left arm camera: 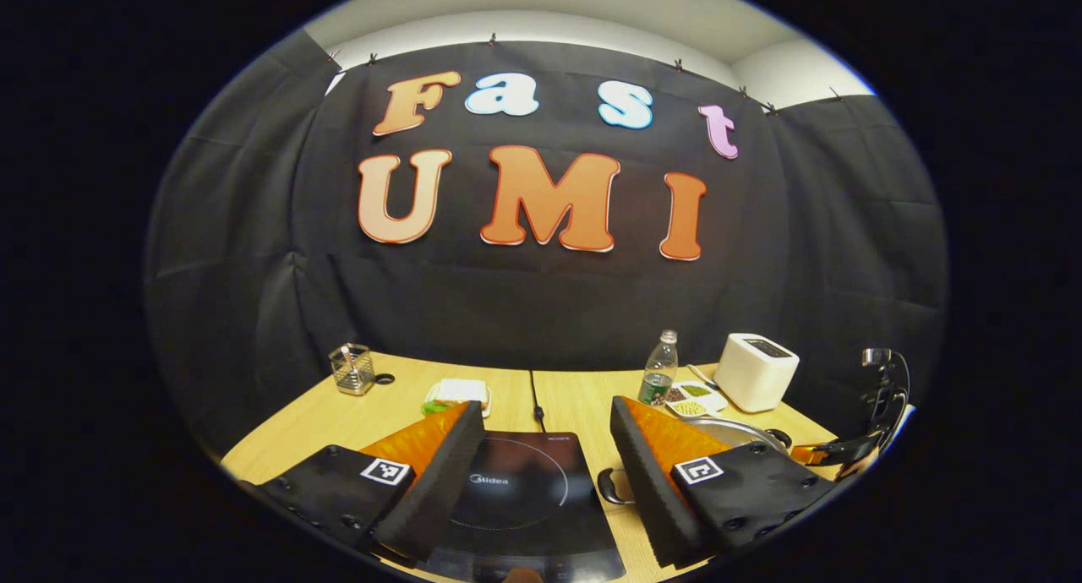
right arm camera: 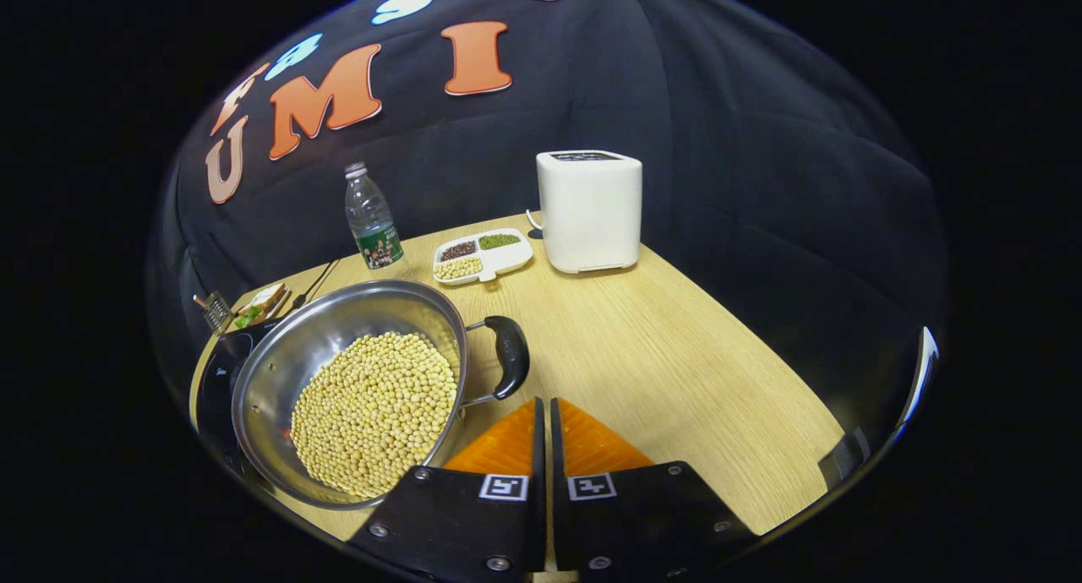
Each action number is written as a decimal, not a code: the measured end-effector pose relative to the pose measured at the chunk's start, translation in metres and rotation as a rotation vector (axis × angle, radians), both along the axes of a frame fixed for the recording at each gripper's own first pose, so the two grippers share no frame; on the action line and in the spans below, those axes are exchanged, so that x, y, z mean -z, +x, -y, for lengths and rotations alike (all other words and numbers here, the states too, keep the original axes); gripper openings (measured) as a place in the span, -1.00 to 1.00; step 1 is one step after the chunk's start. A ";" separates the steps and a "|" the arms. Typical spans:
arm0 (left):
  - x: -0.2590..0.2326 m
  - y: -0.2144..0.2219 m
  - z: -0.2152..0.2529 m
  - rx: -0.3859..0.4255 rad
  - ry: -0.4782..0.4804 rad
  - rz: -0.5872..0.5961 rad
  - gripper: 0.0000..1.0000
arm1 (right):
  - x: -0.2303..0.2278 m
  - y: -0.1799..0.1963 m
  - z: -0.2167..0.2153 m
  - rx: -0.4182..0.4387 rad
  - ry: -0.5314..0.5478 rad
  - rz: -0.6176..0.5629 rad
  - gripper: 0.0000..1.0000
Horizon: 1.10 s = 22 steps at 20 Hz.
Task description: First push the handle of the pot to place it horizontally, then grasp the pot with both hands and set it on the induction cooktop.
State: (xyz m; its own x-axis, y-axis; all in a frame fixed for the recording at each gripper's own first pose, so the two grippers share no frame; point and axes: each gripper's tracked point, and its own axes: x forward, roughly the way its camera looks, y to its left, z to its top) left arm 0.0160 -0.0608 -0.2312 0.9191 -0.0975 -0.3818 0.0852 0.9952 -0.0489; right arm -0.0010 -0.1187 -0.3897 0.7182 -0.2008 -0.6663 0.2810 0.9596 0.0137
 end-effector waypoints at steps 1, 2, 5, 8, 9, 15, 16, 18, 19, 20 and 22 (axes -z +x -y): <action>0.015 -0.001 0.012 0.018 -0.011 -0.024 0.96 | -0.004 -0.002 0.001 0.007 -0.002 0.009 -0.84; 0.029 -0.003 0.022 0.035 -0.024 -0.053 0.96 | -0.006 -0.001 0.003 0.013 -0.007 0.019 -0.58; 0.076 -0.011 0.051 0.081 -0.047 -0.145 0.99 | -0.016 0.004 0.002 0.023 -0.009 0.059 -0.05; 0.115 -0.013 0.078 0.120 -0.059 -0.224 0.96 | -0.020 0.014 -0.008 0.009 0.009 0.087 0.46; 0.124 -0.013 0.084 0.131 -0.058 -0.242 0.97 | -0.021 0.019 -0.005 0.010 -0.007 0.100 0.52; 0.174 -0.004 0.094 0.129 -0.072 -0.353 0.98 | -0.010 0.047 -0.028 -0.029 0.099 0.098 0.73; 0.179 -0.002 0.094 0.124 -0.071 -0.366 0.98 | -0.002 0.051 -0.033 -0.042 0.111 0.082 0.77; 0.187 0.001 0.093 0.118 -0.070 -0.385 0.98 | 0.014 0.060 -0.041 -0.061 0.118 0.041 0.80; 0.191 0.000 0.097 0.116 -0.071 -0.391 0.98 | 0.023 0.063 -0.042 -0.063 0.113 0.016 0.81; 0.194 0.001 0.098 0.116 -0.069 -0.398 0.98 | 0.030 0.064 -0.039 -0.058 0.096 -0.007 0.80; 0.199 0.001 0.100 0.111 -0.062 -0.417 0.98 | 0.045 0.064 -0.030 -0.043 0.058 -0.050 0.65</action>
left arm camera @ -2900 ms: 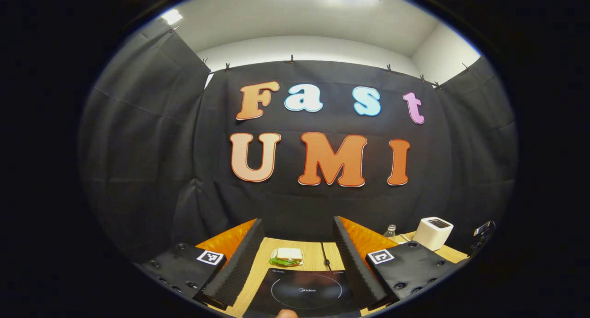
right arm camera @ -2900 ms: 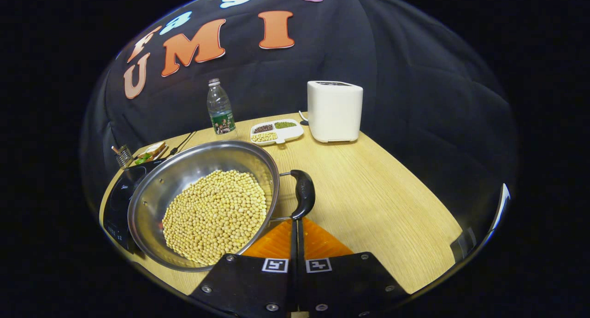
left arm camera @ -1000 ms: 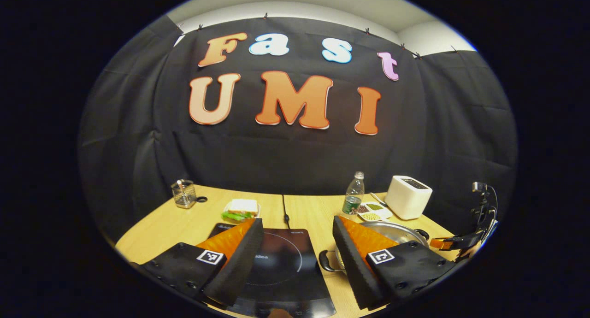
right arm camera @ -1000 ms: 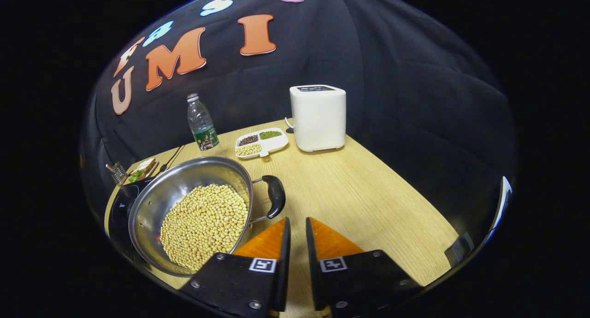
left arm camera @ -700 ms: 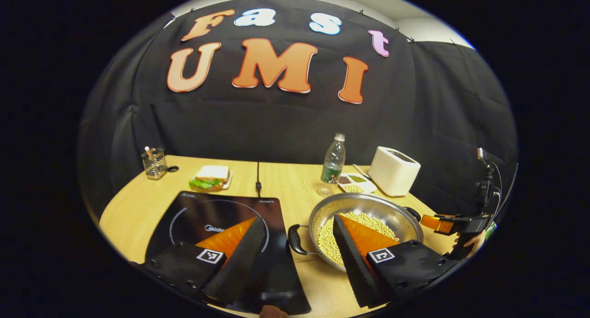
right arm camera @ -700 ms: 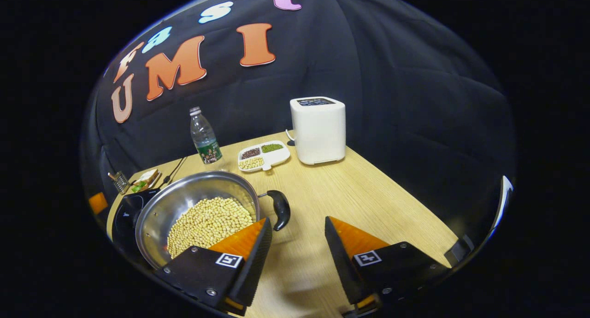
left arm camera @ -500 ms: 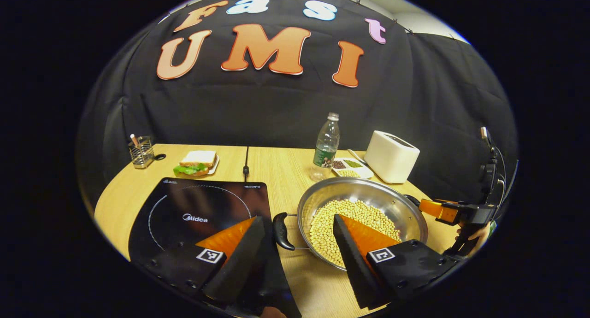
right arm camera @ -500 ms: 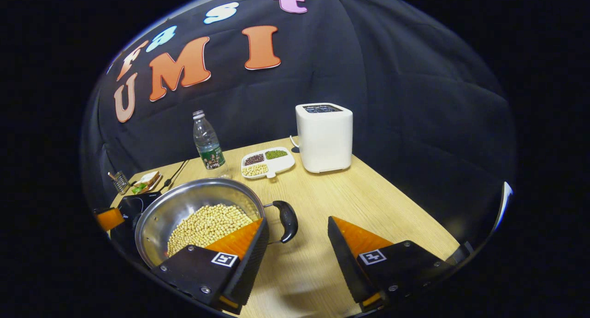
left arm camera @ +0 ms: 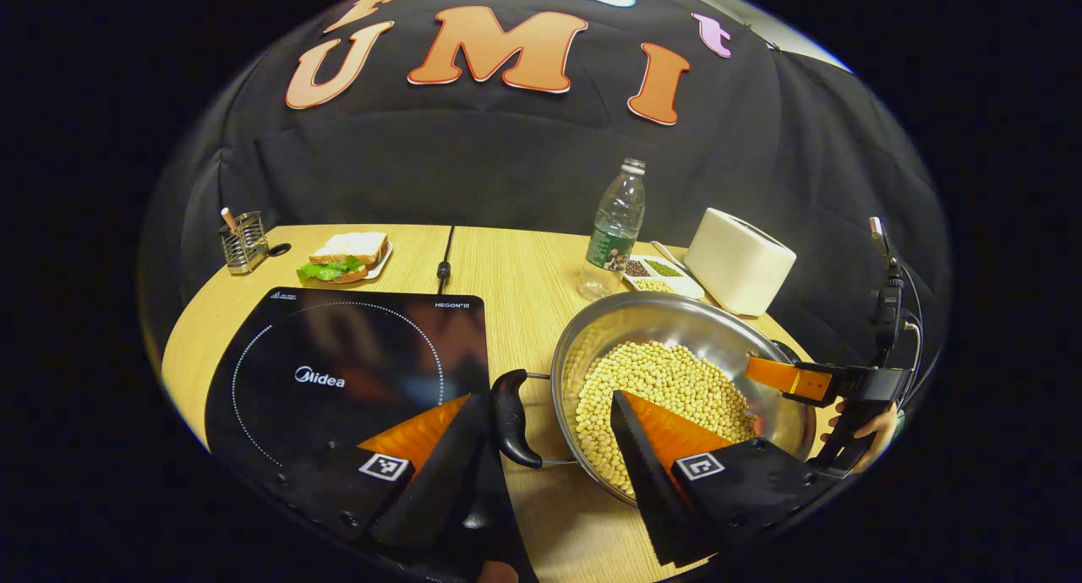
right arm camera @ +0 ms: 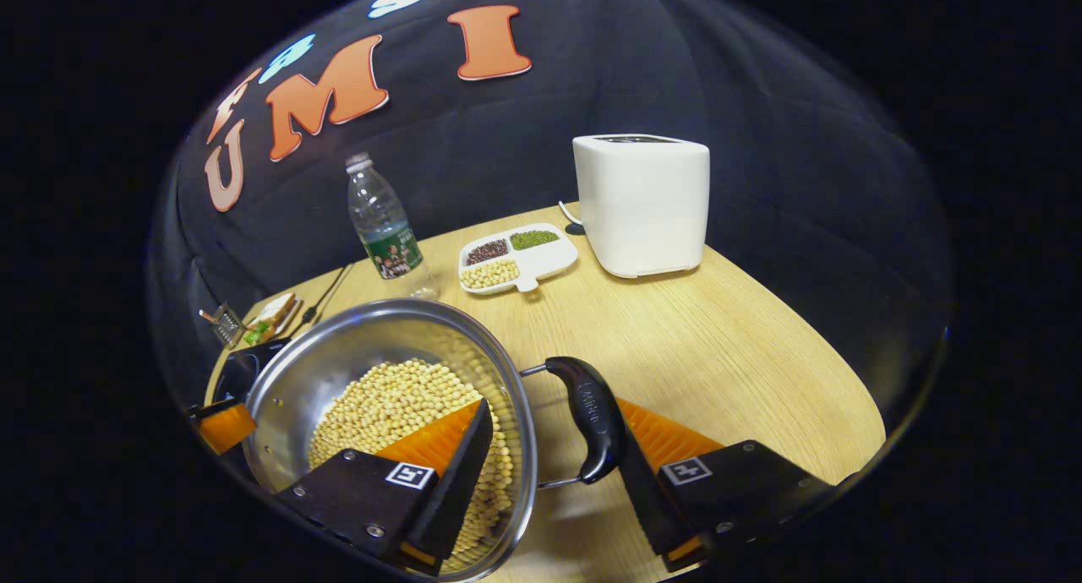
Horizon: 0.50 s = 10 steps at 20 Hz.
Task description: First push the handle of the pot to place it horizontally, then grasp the pot with both hands and set it on the induction cooktop.
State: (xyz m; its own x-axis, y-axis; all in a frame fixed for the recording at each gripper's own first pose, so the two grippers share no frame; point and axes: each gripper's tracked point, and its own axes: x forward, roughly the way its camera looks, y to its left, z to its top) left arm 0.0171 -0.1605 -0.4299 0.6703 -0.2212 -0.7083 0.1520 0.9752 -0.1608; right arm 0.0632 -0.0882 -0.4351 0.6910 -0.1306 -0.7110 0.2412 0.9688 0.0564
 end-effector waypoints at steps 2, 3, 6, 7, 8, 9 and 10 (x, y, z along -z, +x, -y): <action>0.006 0.002 0.001 -0.005 0.016 -0.019 0.98 | 0.002 0.000 -0.002 -0.001 0.079 -0.005 0.28; 0.009 0.006 0.002 0.000 0.029 -0.017 0.99 | -0.001 -0.005 -0.004 -0.009 0.109 -0.011 0.19; 0.011 0.012 0.014 0.016 0.047 -0.013 0.98 | -0.001 -0.008 0.003 -0.003 0.094 -0.013 0.04; 0.015 0.010 0.018 0.019 0.051 -0.026 0.99 | -0.003 -0.010 0.005 0.007 0.098 -0.007 0.05; 0.018 0.009 0.024 0.027 0.044 -0.034 0.98 | -0.003 -0.012 0.010 0.015 0.099 -0.006 0.05; 0.020 0.007 0.031 0.038 0.029 -0.048 0.99 | -0.003 -0.015 0.016 0.024 0.096 -0.004 0.05; 0.024 0.004 0.036 0.045 0.014 -0.065 0.98 | -0.003 -0.017 0.023 0.033 0.095 -0.004 0.05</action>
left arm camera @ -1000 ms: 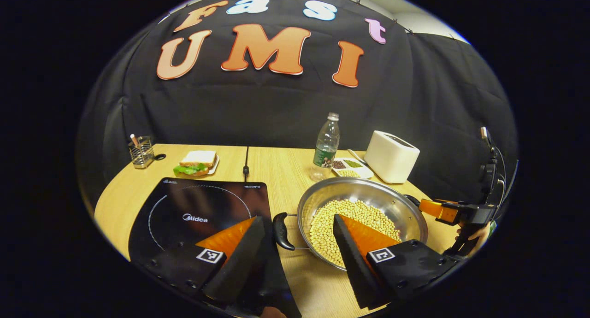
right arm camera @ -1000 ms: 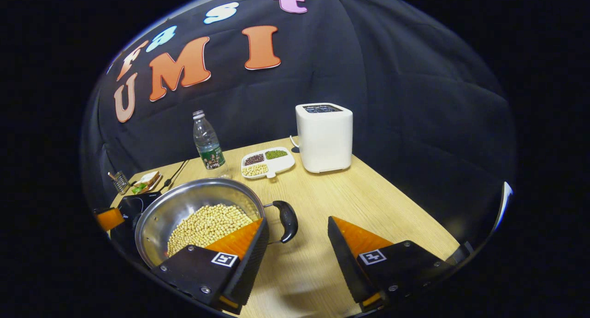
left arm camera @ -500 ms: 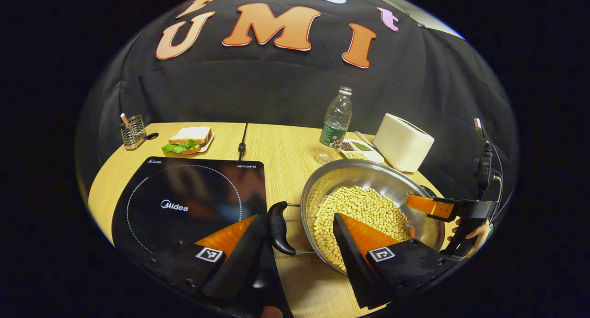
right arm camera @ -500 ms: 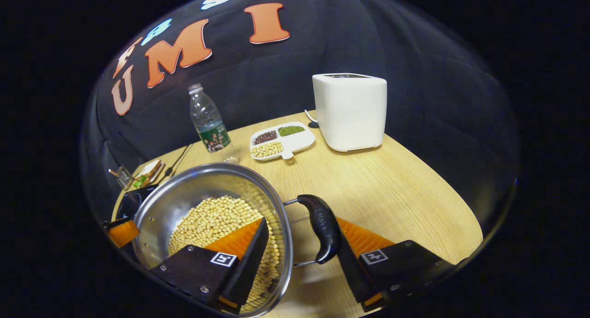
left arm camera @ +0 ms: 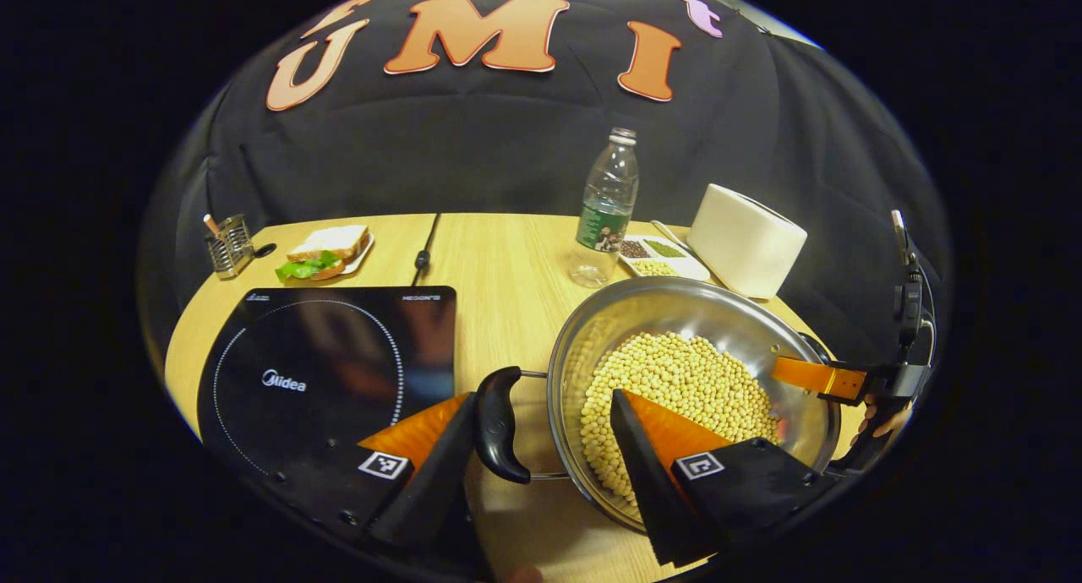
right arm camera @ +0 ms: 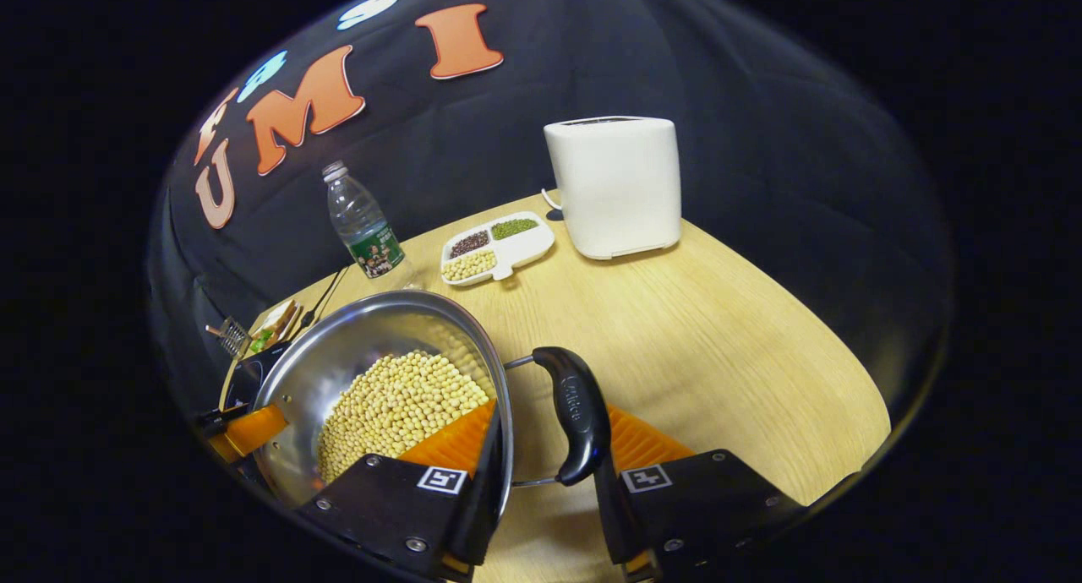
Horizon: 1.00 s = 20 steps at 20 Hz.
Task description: First push the handle of the pot to place it horizontally, then grasp the pot with both hands and set it on the induction cooktop.
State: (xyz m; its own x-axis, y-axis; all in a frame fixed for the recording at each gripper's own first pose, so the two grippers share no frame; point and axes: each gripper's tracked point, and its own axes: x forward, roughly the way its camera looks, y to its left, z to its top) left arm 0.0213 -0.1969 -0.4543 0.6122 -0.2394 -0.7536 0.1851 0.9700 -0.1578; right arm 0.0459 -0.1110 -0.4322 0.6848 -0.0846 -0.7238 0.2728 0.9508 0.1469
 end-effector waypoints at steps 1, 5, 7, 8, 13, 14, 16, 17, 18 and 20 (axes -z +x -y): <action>0.006 -0.002 0.005 0.005 -0.008 -0.015 0.96 | 0.000 -0.002 0.004 0.009 -0.001 0.002 0.05; 0.023 -0.005 0.013 0.015 0.023 -0.052 0.87 | 0.000 -0.005 0.010 0.026 -0.005 0.003 0.05; 0.024 -0.003 0.015 0.013 0.002 -0.053 0.70 | -0.001 -0.010 0.012 0.033 -0.004 -0.001 0.05; 0.025 -0.004 0.015 0.001 -0.007 -0.073 0.65 | -0.001 -0.012 0.012 0.039 -0.005 -0.003 0.05; 0.027 -0.006 0.012 -0.073 -0.009 -0.121 0.29 | -0.005 -0.016 0.011 0.089 0.013 0.009 -0.05; 0.025 -0.007 0.012 -0.072 -0.011 -0.124 0.21 | -0.007 -0.019 0.009 0.099 0.019 0.012 -0.10; 0.017 -0.010 0.011 -0.072 -0.019 -0.116 0.24 | -0.022 -0.018 0.007 0.108 0.021 0.043 -0.14; 0.011 -0.010 0.010 -0.072 -0.024 -0.106 0.24 | -0.031 -0.018 0.005 0.106 0.017 0.059 -0.14; 0.002 -0.008 0.008 -0.074 -0.031 -0.093 0.28 | -0.041 -0.018 0.004 0.105 0.016 0.076 -0.15; -0.018 -0.006 0.003 -0.080 -0.043 -0.065 0.28 | -0.060 -0.018 -0.003 0.101 0.022 0.103 -0.15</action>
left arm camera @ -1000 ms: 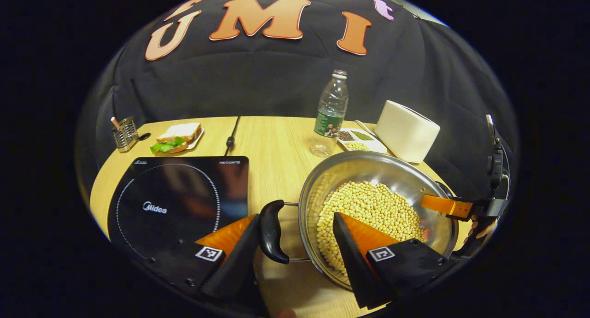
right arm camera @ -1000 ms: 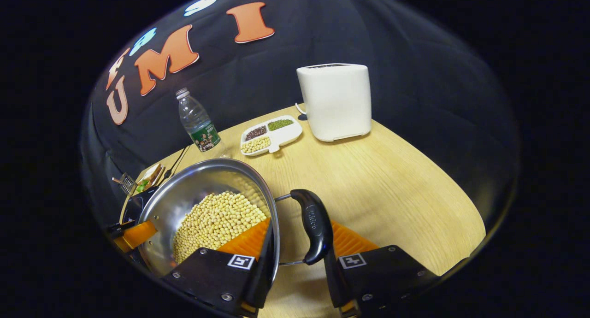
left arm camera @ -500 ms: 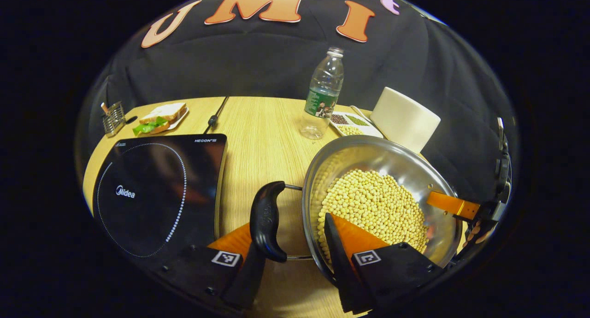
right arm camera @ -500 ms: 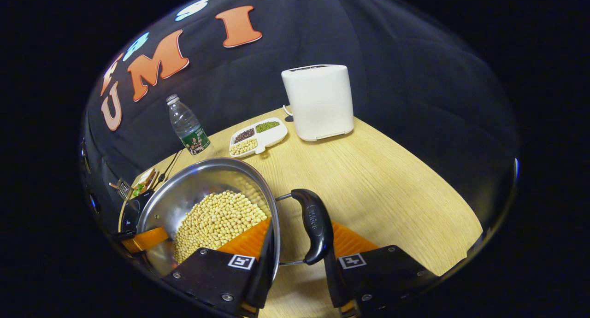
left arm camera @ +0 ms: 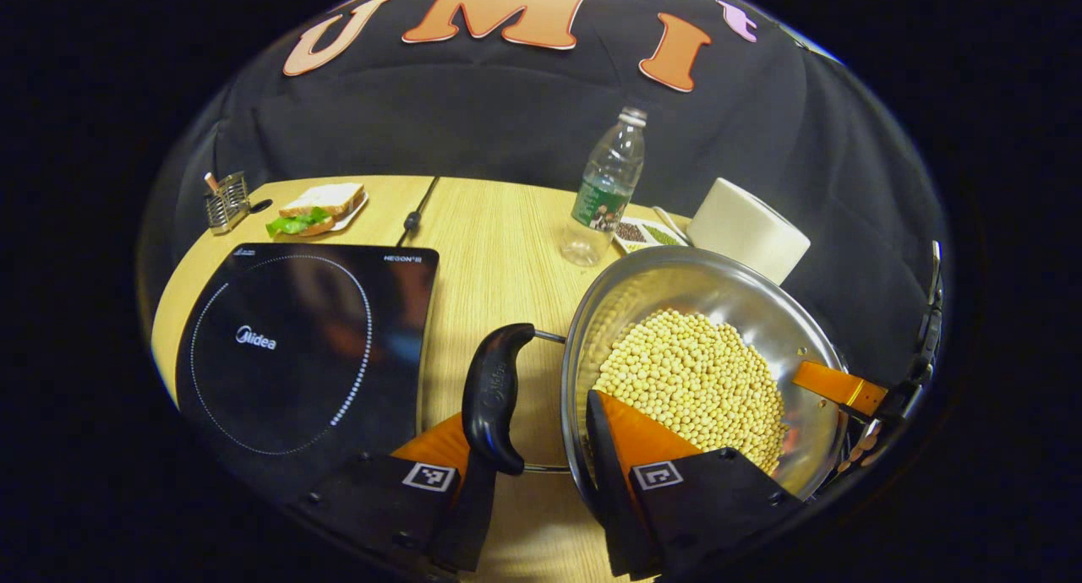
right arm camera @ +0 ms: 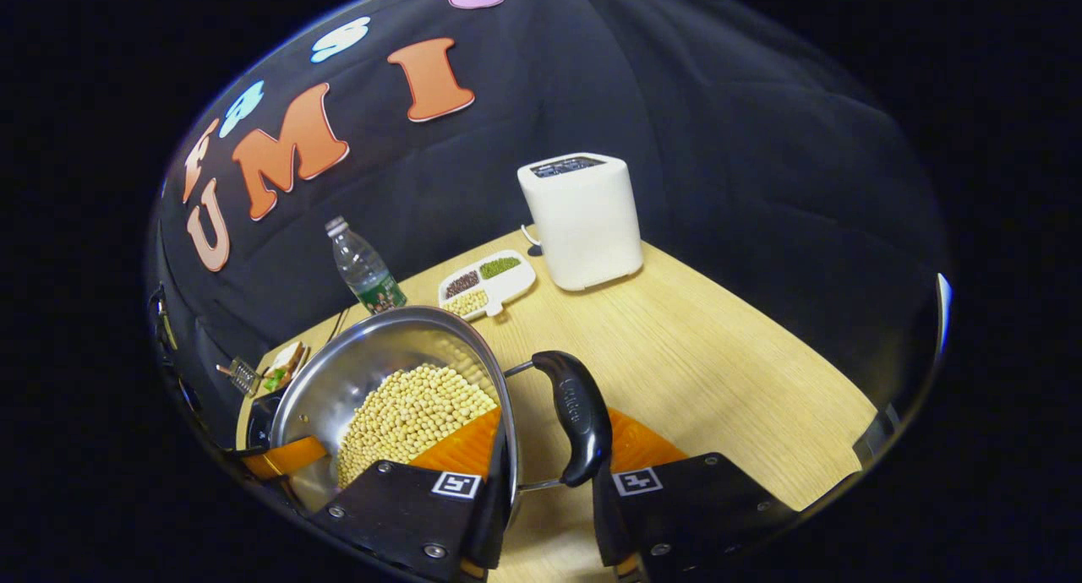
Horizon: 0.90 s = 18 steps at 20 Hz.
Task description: First push the handle of the pot to place it horizontally, then grasp the pot with both hands and set it on the induction cooktop.
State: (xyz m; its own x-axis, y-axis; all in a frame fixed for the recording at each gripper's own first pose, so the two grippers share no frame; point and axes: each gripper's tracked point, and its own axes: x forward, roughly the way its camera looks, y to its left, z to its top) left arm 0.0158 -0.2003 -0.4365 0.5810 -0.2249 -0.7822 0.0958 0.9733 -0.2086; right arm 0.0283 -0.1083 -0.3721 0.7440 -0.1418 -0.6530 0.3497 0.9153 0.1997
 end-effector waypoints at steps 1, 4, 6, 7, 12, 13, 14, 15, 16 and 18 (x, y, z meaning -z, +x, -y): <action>-0.011 0.002 -0.003 -0.002 0.000 0.018 0.24 | -0.008 0.001 -0.005 -0.002 0.003 0.016 -0.15; -0.039 0.004 -0.018 -0.014 0.005 0.048 0.24 | -0.031 0.003 -0.020 -0.019 0.014 0.048 -0.15; -0.056 0.005 -0.032 -0.030 0.008 0.063 0.28 | -0.042 0.007 -0.033 -0.034 0.023 0.066 -0.15; -0.064 0.006 -0.039 -0.040 0.009 0.073 0.21 | -0.049 0.008 -0.041 -0.042 0.027 0.075 -0.15; -0.095 0.000 -0.080 -0.107 0.001 0.103 0.24 | -0.073 0.014 -0.082 -0.099 0.031 0.101 -0.16; -0.098 0.001 -0.089 -0.119 -0.001 0.106 0.24 | -0.077 0.015 -0.091 -0.108 0.030 0.104 -0.16; -0.102 0.000 -0.097 -0.133 -0.005 0.109 0.19 | -0.082 0.016 -0.100 -0.119 0.028 0.108 -0.16; -0.106 -0.002 -0.105 -0.146 -0.006 0.112 0.19 | -0.085 0.017 -0.108 -0.129 0.025 0.112 -0.16; -0.110 -0.004 -0.114 -0.158 -0.008 0.115 0.19 | -0.088 0.018 -0.118 -0.139 0.022 0.117 -0.16; -0.116 -0.008 -0.135 -0.180 -0.009 0.122 0.23 | -0.092 0.021 -0.137 -0.157 0.019 0.122 -0.16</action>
State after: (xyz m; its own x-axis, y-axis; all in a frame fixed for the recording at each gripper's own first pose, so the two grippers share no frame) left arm 0.0081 -0.0652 -0.3204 0.7025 -0.1156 -0.7022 -0.0540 0.9752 -0.2146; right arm 0.0495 0.0283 -0.2805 0.8299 -0.0061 -0.5578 0.1748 0.9524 0.2497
